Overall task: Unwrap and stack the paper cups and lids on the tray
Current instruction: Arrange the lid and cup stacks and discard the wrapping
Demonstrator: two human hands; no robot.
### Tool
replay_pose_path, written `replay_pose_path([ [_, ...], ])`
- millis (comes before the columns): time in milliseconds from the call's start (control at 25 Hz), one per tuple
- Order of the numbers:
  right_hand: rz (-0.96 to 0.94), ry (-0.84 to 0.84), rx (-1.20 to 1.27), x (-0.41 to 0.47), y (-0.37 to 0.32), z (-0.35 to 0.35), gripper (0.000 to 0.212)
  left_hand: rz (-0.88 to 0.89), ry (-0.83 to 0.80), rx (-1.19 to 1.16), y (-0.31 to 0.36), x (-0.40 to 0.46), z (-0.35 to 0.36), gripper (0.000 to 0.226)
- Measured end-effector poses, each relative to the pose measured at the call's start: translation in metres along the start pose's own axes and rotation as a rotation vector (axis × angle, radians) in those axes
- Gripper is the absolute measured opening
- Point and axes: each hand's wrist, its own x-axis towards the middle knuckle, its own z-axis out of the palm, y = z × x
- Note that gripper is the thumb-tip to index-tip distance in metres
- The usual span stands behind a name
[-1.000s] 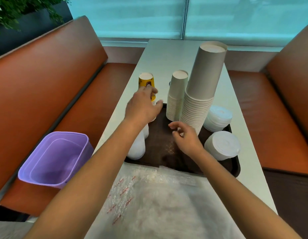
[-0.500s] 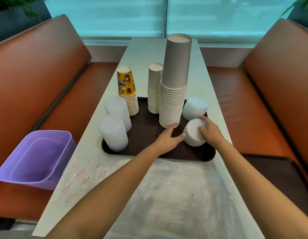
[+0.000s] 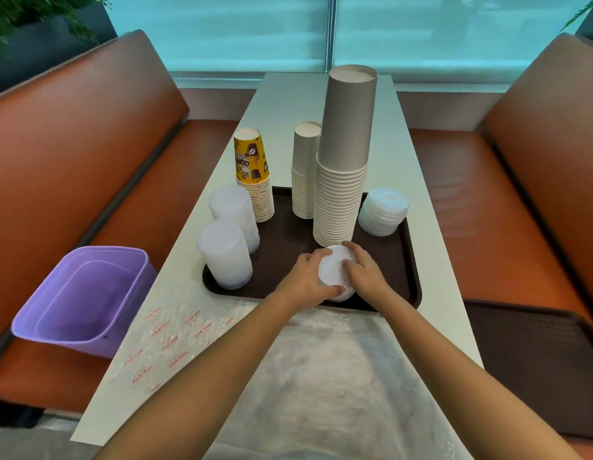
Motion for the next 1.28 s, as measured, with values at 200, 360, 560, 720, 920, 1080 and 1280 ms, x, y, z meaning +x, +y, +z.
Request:
replay_pose_path([
  [200,0.052,-0.149,0.171,-0.001,-0.017,0.029,0.061,-0.104,0.087,0.324,-0.014,-0.009,-0.029,0.079],
  [360,0.039,-0.115,0.158,0.006,-0.025,0.051,0.062,-0.125,0.245,0.547,-0.019,-0.012,-0.034,0.066],
  [560,0.041,-0.048,0.171,0.018,-0.038,0.069,0.061,-0.084,0.256,0.594,-0.027,-0.004,-0.04,0.056],
  [720,0.028,0.001,0.145,0.031,-0.043,0.078,0.062,-0.091,0.315,0.671,-0.025,0.009,-0.047,0.049],
  [920,-0.041,0.021,0.139,0.046,-0.048,0.081,0.053,-0.1,0.349,0.634,-0.023,0.022,-0.05,0.046],
  [1080,-0.077,-0.021,0.137,0.056,-0.051,0.084,0.051,-0.142,0.336,0.658,-0.023,0.027,-0.05,0.056],
  [1280,-0.04,-0.056,0.105,0.06,-0.048,0.088,0.064,-0.197,0.331,0.663,-0.02,0.03,-0.053,0.057],
])
